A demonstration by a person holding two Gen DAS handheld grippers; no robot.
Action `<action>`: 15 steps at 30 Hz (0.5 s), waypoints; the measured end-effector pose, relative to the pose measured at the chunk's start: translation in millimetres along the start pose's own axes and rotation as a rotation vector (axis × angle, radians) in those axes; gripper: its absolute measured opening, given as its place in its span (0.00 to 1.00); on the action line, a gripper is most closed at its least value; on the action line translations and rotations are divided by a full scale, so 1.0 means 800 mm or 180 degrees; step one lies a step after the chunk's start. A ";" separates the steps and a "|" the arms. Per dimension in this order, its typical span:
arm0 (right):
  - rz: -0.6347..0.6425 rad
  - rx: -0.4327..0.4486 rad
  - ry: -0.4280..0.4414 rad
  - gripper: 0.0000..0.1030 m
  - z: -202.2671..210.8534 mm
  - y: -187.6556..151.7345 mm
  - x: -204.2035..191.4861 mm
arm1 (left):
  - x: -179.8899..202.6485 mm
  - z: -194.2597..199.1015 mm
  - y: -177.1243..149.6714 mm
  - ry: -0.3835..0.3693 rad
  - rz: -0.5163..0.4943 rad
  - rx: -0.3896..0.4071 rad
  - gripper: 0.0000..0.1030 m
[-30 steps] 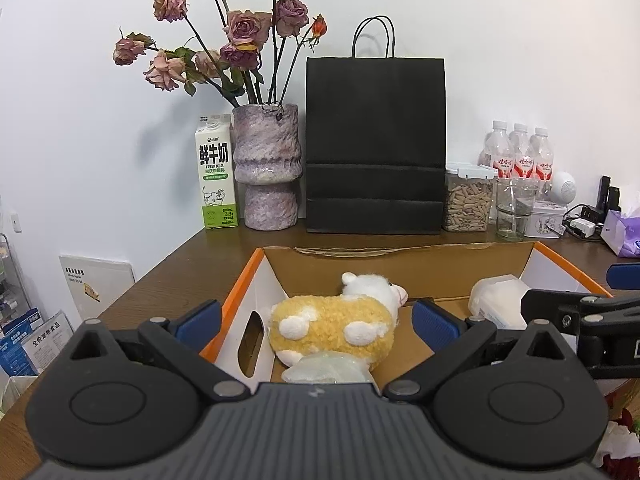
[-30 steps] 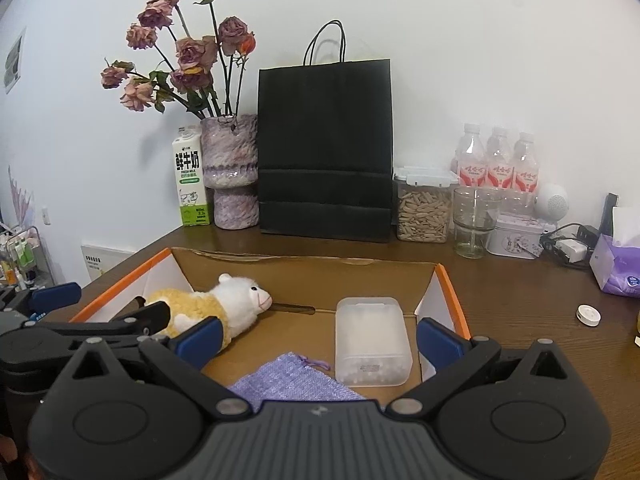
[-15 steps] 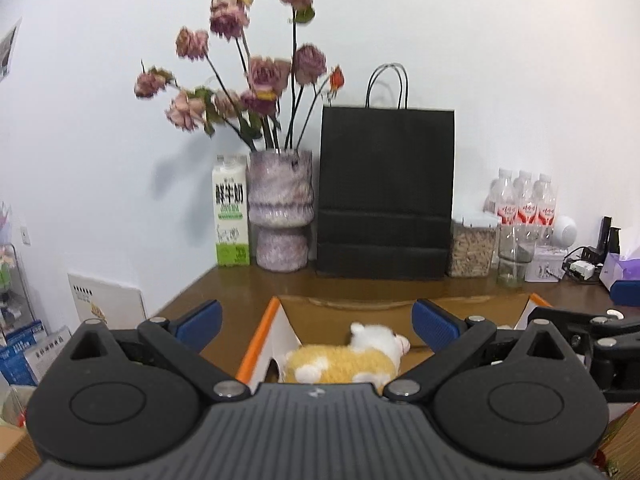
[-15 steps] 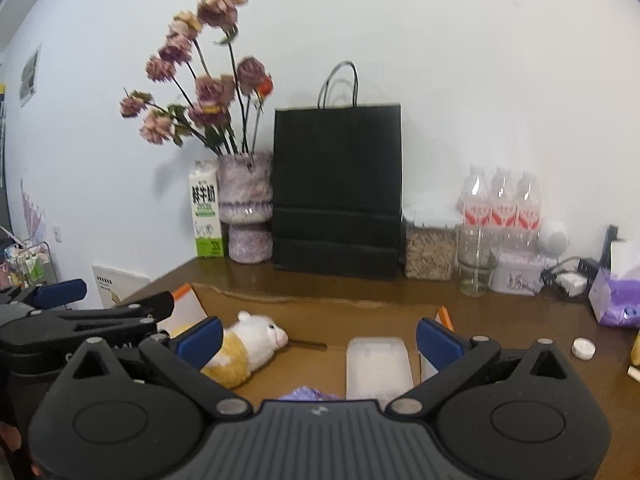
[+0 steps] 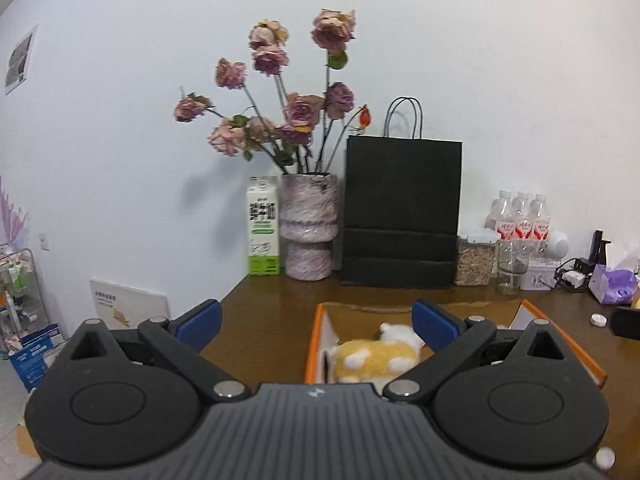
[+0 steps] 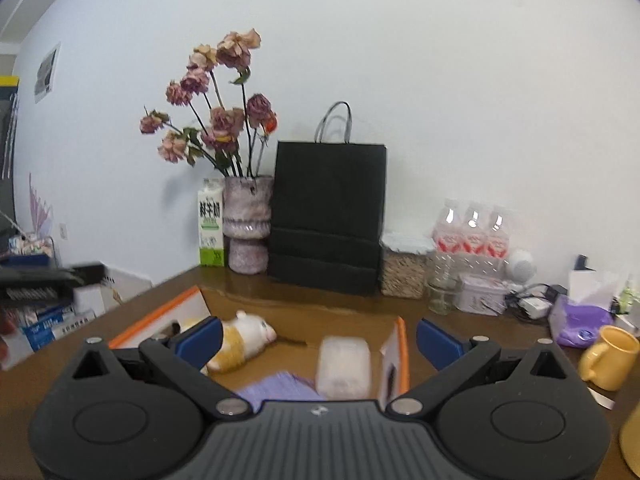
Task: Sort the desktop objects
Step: 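Lower the plastic bag and purple pouch into the cardboard box and release, then grasp a white bottle cap with the left tool while the right tool grasps another cap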
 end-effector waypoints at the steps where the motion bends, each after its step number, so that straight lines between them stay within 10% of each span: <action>1: 0.0009 -0.0034 -0.0040 1.00 0.006 -0.007 0.007 | -0.006 0.006 -0.006 -0.0013 0.0004 -0.0022 1.00; 15: -0.0151 -0.0709 -0.0497 0.96 0.019 -0.133 0.097 | -0.067 0.042 -0.124 0.0061 0.0207 -0.0523 1.00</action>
Point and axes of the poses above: each gripper's, at about its wrist camera, not at the fingertips, and z roughly against the way its jaws point, x to its right, y to its top, the point moved 9 cm from there along -z, roughly the way its jaws point, and after that the axes turned 14 degrees about -z, right-handed, at the moved point
